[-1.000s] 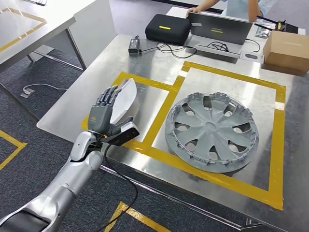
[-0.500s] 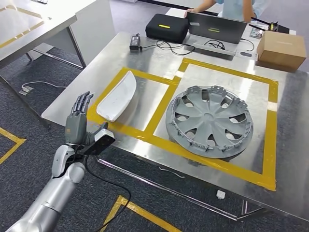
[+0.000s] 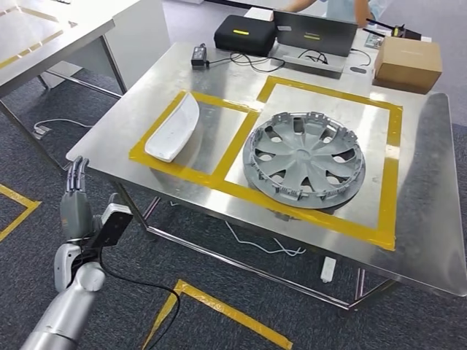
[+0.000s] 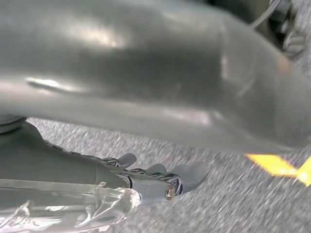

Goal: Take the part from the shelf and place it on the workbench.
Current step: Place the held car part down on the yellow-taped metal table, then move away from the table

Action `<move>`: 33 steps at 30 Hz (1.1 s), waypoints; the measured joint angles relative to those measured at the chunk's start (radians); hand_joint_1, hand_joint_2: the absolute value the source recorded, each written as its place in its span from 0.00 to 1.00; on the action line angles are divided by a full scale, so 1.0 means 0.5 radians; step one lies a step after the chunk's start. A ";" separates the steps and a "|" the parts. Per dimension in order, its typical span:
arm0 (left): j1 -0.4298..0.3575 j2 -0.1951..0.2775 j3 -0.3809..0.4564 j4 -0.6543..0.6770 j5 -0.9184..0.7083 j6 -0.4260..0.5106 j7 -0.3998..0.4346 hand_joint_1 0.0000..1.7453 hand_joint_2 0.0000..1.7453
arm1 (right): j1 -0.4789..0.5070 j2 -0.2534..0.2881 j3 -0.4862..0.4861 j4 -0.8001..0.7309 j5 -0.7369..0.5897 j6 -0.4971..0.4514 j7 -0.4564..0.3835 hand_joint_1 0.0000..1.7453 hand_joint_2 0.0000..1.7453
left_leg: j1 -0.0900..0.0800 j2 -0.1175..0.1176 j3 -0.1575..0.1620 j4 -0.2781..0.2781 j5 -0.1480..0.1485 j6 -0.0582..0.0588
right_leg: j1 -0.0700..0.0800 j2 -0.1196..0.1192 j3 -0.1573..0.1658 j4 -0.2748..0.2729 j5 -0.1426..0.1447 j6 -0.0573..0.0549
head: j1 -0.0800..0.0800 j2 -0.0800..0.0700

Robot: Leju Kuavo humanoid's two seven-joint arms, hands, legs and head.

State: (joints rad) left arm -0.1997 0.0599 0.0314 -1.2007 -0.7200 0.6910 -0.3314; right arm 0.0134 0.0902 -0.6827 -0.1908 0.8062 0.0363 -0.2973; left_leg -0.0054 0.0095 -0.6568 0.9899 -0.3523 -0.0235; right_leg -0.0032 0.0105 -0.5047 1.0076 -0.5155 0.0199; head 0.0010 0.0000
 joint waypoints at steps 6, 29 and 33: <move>0.103 -0.002 0.308 0.018 -0.015 0.011 -0.078 0.00 0.00 | 0.006 0.003 -0.010 -0.001 0.026 -0.004 0.016 0.00 0.00 | 0.015 -0.006 -0.141 0.554 -0.398 -0.047 | -0.005 -0.003 -0.148 0.001 0.142 -0.043 | -0.014 0.000; 0.228 -0.070 0.792 0.369 0.149 -0.022 -0.076 0.00 0.00 | -0.005 0.008 -0.053 -0.021 0.085 -0.007 0.042 0.00 0.00 | -0.009 -0.032 0.047 -0.052 0.027 0.030 | 0.030 0.027 0.098 -0.073 -0.017 -0.006 | -0.001 0.000; 0.252 -0.066 0.842 0.564 0.133 -0.018 -0.068 0.00 0.00 | -0.010 0.014 -0.062 -0.022 0.099 0.000 0.042 0.00 0.00 | 0.004 -0.041 -0.032 0.116 -0.184 -0.020 | 0.016 -0.016 0.019 -0.079 0.072 -0.056 | -0.017 0.000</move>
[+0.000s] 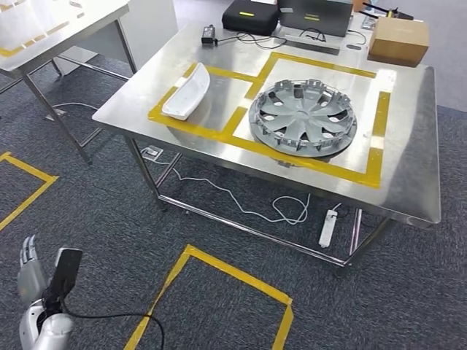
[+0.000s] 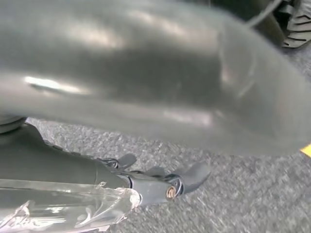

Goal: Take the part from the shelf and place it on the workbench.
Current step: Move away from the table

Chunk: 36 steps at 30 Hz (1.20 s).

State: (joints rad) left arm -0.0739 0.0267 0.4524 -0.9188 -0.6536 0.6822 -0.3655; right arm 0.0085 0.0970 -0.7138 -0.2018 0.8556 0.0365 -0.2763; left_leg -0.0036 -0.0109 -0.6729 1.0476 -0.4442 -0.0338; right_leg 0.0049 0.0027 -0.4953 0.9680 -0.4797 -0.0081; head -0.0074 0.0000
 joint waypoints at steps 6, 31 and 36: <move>0.008 -0.020 0.093 0.247 0.141 -0.185 -0.030 0.00 0.00 | -0.002 0.001 -0.013 -0.001 0.022 0.010 -0.010 0.00 0.00 | 0.043 0.031 0.075 0.304 -0.087 -0.058 | -0.005 -0.094 -0.160 0.030 0.108 0.020 | -0.009 0.000; 0.091 -0.145 0.733 1.143 0.542 -0.775 0.087 0.00 0.00 | -0.024 0.037 -0.206 -0.019 -0.081 0.125 -0.216 0.00 0.00 | -0.008 -0.060 -0.016 0.085 -0.023 -0.001 | -0.005 0.016 0.035 -0.008 -0.023 -0.001 | -0.029 0.000; 0.097 -0.204 0.782 1.197 0.521 -0.837 0.098 0.00 0.00 | -0.016 0.039 -0.249 -0.029 -0.093 0.125 -0.225 0.00 0.00 | 0.030 0.019 -0.015 0.301 -0.082 -0.043 | -0.008 -0.139 0.000 -0.004 -0.002 0.011 | -0.037 0.000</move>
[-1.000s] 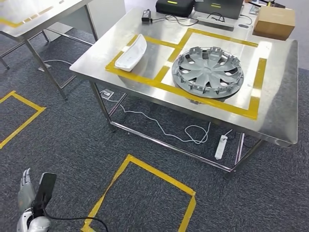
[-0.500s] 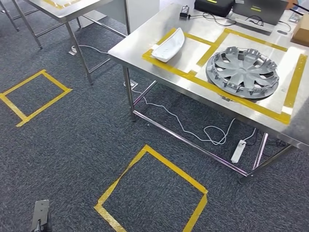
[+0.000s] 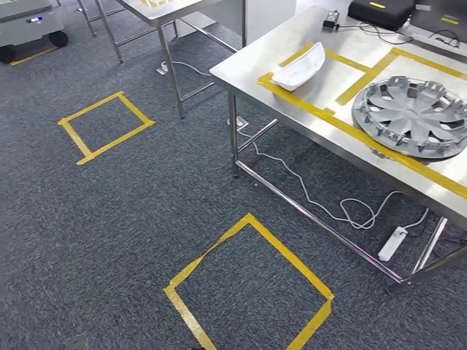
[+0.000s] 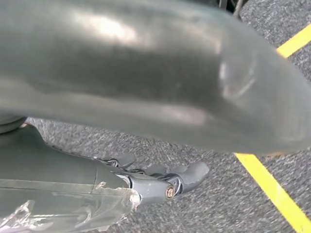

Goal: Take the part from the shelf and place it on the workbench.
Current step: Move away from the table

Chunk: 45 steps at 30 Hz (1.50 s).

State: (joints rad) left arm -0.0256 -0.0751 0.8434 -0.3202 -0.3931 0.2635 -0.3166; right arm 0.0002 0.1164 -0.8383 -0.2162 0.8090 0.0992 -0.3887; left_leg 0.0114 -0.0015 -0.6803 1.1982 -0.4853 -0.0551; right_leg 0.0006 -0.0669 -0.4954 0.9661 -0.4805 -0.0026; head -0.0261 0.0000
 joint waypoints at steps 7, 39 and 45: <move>0.002 -0.091 0.002 0.039 -0.140 -0.100 0.116 0.00 0.00 | -0.007 0.005 -0.044 -0.021 0.027 -0.004 0.006 0.00 0.00 | -0.023 0.080 0.274 -0.469 0.102 0.078 | 0.004 -0.107 -0.001 0.029 -0.019 0.076 | 0.012 0.000; -0.006 -0.208 -0.297 0.125 -0.775 0.041 0.190 0.00 0.00 | 0.038 0.037 -0.279 -0.113 0.090 0.058 0.032 0.00 0.00 | -0.027 0.081 0.247 -0.435 0.099 0.111 | -0.012 -0.040 -0.051 0.120 -0.065 0.105 | 0.018 0.000; -0.013 -0.216 -0.317 0.130 -0.816 0.100 0.153 0.00 0.00 | 0.055 0.039 -0.299 -0.117 0.145 0.053 0.004 0.00 0.00 | -0.030 -0.081 0.223 -0.435 0.125 0.149 | -0.016 0.131 -0.295 0.633 -0.261 0.105 | 0.023 0.000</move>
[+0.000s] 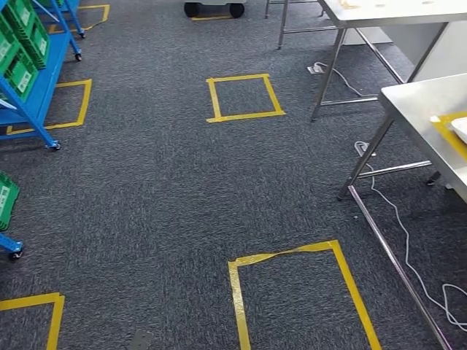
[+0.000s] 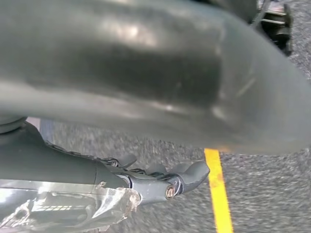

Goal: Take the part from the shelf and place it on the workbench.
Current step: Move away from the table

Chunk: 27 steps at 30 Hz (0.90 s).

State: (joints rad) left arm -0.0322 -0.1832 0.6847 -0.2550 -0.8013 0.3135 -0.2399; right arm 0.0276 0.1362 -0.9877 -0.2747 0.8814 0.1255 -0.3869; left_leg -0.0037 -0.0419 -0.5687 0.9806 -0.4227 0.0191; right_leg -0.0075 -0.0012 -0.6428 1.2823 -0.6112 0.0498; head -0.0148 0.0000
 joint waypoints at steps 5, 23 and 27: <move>-0.001 -0.004 -0.002 0.003 -0.009 -0.004 -0.052 0.00 0.00 | -0.008 0.007 -0.002 -0.005 0.041 -0.010 -0.030 0.00 0.00 | 0.000 -0.130 -0.023 0.017 0.019 -0.040 | -0.024 0.181 0.242 -0.538 0.230 -0.006 | -0.002 0.000; 0.006 -0.004 -0.013 0.006 -0.075 -0.037 -0.190 0.00 0.00 | -0.023 0.024 -0.040 -0.017 0.168 -0.026 -0.080 0.00 0.00 | 0.002 0.181 0.006 0.017 -0.031 -0.061 | 0.011 -0.222 0.270 -0.565 0.230 -0.008 | -0.007 0.000; 0.000 0.022 -0.010 0.006 -0.051 -0.091 -0.218 0.00 0.00 | -0.043 0.036 -0.039 -0.011 0.216 -0.048 -0.085 0.00 0.00 | 0.007 0.093 -0.001 0.011 -0.014 -0.009 | -0.001 -0.038 0.116 -0.224 0.036 0.014 | 0.000 0.000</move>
State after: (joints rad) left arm -0.0323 -0.1722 0.6796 -0.2522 -0.8269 0.2680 -0.3487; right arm 0.0061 0.1541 -1.0075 -0.2800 0.9893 0.1014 -0.4295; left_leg -0.0003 0.0045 -0.5690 0.9859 -0.4297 0.0144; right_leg -0.0081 -0.0202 -0.5846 1.1703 -0.5932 0.0569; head -0.0148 0.0000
